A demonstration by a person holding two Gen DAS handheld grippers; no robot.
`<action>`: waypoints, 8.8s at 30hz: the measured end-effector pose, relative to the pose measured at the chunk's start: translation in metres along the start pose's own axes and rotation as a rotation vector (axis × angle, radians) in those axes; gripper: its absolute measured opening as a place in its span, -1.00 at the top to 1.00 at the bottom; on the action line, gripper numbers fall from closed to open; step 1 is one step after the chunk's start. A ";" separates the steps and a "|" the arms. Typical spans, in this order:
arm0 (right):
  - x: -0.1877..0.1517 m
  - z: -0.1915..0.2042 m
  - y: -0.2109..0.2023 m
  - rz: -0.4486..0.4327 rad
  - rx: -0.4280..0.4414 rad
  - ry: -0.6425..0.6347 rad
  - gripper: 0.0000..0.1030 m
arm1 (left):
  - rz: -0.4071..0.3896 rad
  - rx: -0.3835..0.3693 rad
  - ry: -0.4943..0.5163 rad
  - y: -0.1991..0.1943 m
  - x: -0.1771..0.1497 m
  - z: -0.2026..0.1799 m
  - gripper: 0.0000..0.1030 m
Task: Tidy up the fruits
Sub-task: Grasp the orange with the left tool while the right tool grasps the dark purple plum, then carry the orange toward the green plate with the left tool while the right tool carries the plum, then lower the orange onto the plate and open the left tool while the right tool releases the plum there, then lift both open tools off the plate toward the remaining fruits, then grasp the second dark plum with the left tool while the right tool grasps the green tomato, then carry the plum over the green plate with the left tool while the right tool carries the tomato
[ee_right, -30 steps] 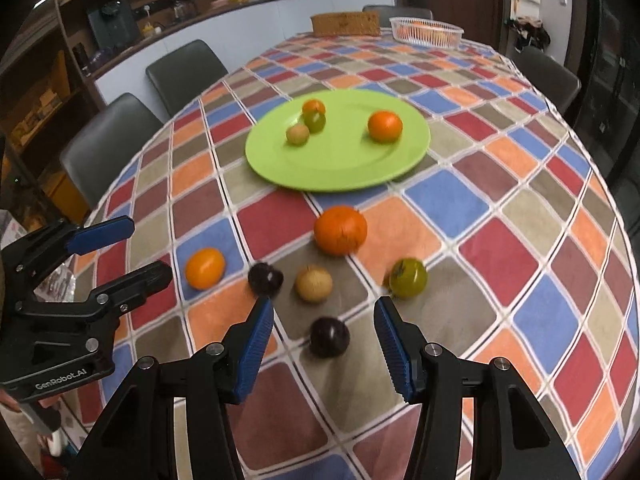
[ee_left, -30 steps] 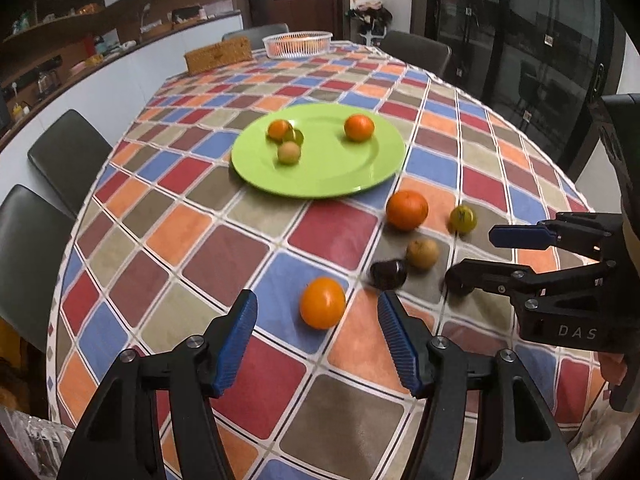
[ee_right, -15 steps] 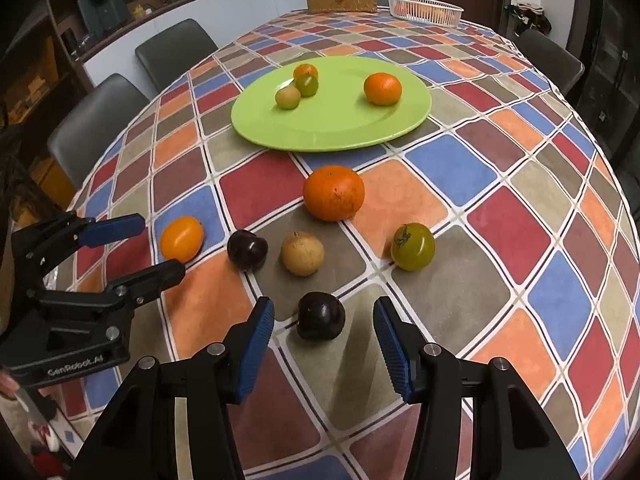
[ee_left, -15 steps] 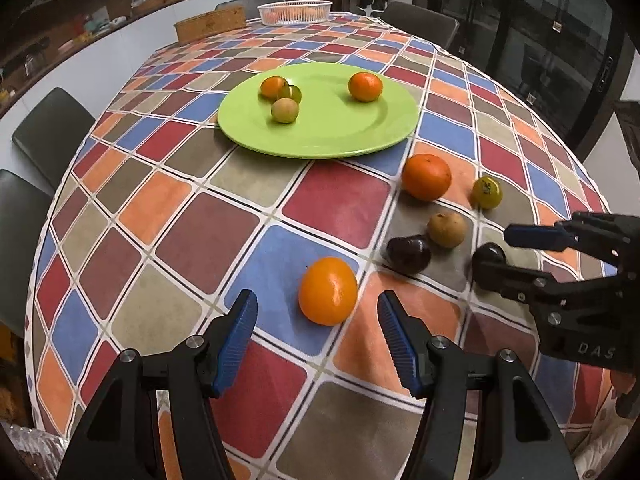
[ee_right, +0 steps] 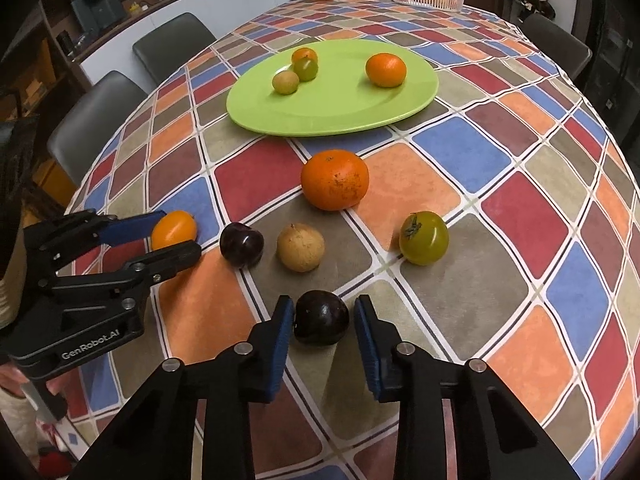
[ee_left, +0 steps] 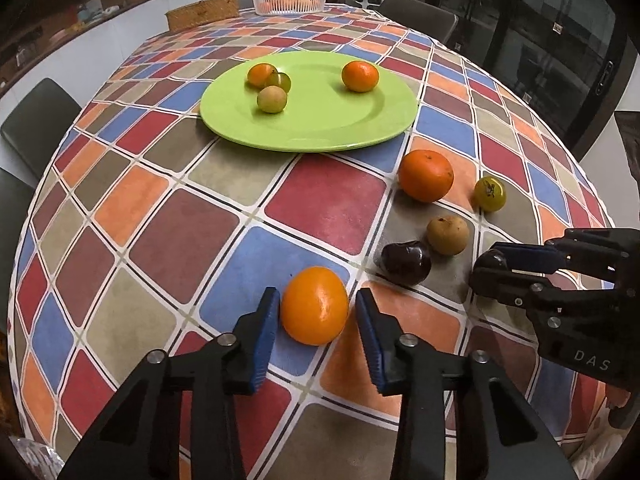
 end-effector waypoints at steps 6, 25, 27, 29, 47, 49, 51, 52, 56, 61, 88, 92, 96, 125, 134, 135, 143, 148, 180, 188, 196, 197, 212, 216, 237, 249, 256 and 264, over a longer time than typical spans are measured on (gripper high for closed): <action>0.000 0.000 0.000 -0.006 0.003 -0.004 0.47 | -0.004 -0.003 -0.004 0.000 0.000 -0.001 0.38; 0.010 0.004 -0.046 -0.125 0.047 -0.035 0.47 | -0.129 0.021 0.009 -0.055 0.013 -0.019 0.39; 0.013 0.004 -0.053 -0.145 0.054 -0.039 0.47 | -0.143 0.027 0.012 -0.060 0.016 -0.020 0.39; 0.017 0.005 -0.060 -0.163 0.065 -0.044 0.47 | -0.159 0.028 0.013 -0.066 0.020 -0.023 0.39; 0.079 -0.004 -0.090 -0.290 0.080 -0.114 0.47 | -0.263 0.077 -0.010 -0.086 0.081 -0.020 0.39; 0.088 -0.004 -0.091 -0.297 0.084 -0.123 0.47 | -0.269 0.077 -0.013 -0.086 0.088 -0.018 0.39; 0.099 -0.004 -0.092 -0.306 0.086 -0.126 0.47 | -0.272 0.072 -0.014 -0.084 0.094 -0.016 0.39; 0.104 -0.004 -0.092 -0.307 0.088 -0.128 0.47 | -0.272 0.071 -0.018 -0.083 0.099 -0.015 0.39; 0.121 -0.005 -0.086 -0.296 0.094 -0.131 0.47 | -0.269 0.066 -0.029 -0.075 0.111 -0.010 0.39; 0.139 -0.004 -0.071 -0.274 0.101 -0.146 0.47 | -0.260 0.054 -0.046 -0.062 0.124 -0.002 0.39; 0.189 -0.021 0.038 -0.066 0.105 -0.095 0.47 | -0.116 -0.041 -0.166 0.043 0.158 0.046 0.39; 0.190 -0.023 0.044 -0.054 0.098 -0.094 0.47 | -0.101 -0.042 -0.174 0.049 0.157 0.048 0.38; 0.190 -0.024 0.046 -0.055 0.102 -0.091 0.46 | -0.097 -0.024 -0.166 0.048 0.158 0.049 0.30; 0.136 -0.012 -0.084 -0.317 0.079 -0.126 0.29 | -0.308 0.115 -0.045 -0.093 0.118 0.004 -0.02; 0.101 -0.012 -0.102 -0.352 0.037 -0.125 0.13 | -0.328 0.171 -0.036 -0.110 0.087 -0.009 -0.18; 0.096 -0.012 -0.102 -0.348 0.036 -0.125 0.13 | -0.325 0.172 -0.036 -0.110 0.083 -0.011 -0.19; 0.066 -0.020 -0.092 -0.313 0.005 -0.120 0.13 | -0.298 0.181 -0.045 -0.101 0.055 -0.020 -0.24; 0.052 -0.027 -0.083 -0.286 -0.010 -0.110 0.13 | -0.258 0.170 -0.043 -0.087 0.042 -0.025 -0.24; 0.026 -0.046 -0.016 -0.123 -0.049 -0.119 0.14 | -0.089 0.090 0.052 0.003 0.014 -0.041 -0.24; 0.030 -0.045 -0.008 -0.114 -0.041 -0.123 0.19 | -0.086 0.076 0.048 0.010 0.015 -0.040 -0.03; 0.034 -0.042 -0.001 -0.101 -0.030 -0.125 0.30 | -0.092 0.047 0.057 0.011 0.018 -0.043 0.36; 0.034 -0.042 0.000 -0.097 -0.028 -0.125 0.32 | -0.092 0.042 0.057 0.011 0.018 -0.043 0.44; 0.033 -0.041 -0.003 -0.102 -0.012 -0.120 0.44 | -0.134 0.039 0.034 -0.004 0.022 -0.043 0.45; 0.033 -0.037 -0.012 -0.121 -0.004 -0.125 0.44 | -0.158 0.040 0.033 -0.014 0.025 -0.045 0.45; 0.061 -0.016 -0.069 -0.269 0.047 -0.133 0.45 | -0.306 0.088 0.034 -0.070 0.059 -0.041 0.45; 0.100 -0.003 -0.084 -0.334 0.078 -0.141 0.45 | -0.371 0.127 0.055 -0.089 0.099 -0.024 0.45; 0.127 0.001 -0.084 -0.359 0.069 -0.150 0.45 | -0.377 0.123 0.047 -0.087 0.119 -0.010 0.45; 0.157 0.002 -0.067 -0.337 0.063 -0.159 0.45 | -0.347 0.109 0.023 -0.068 0.138 0.011 0.45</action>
Point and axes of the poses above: each gripper's, at about its wrist camera, not at the fingertips, and y roughly the way its jaws point, z to its left, x to its top, the point moved 6 cm from there along y, roughly the way its jaws point, and after that the axes turned 7 degrees about y, right-handed, at the moved point
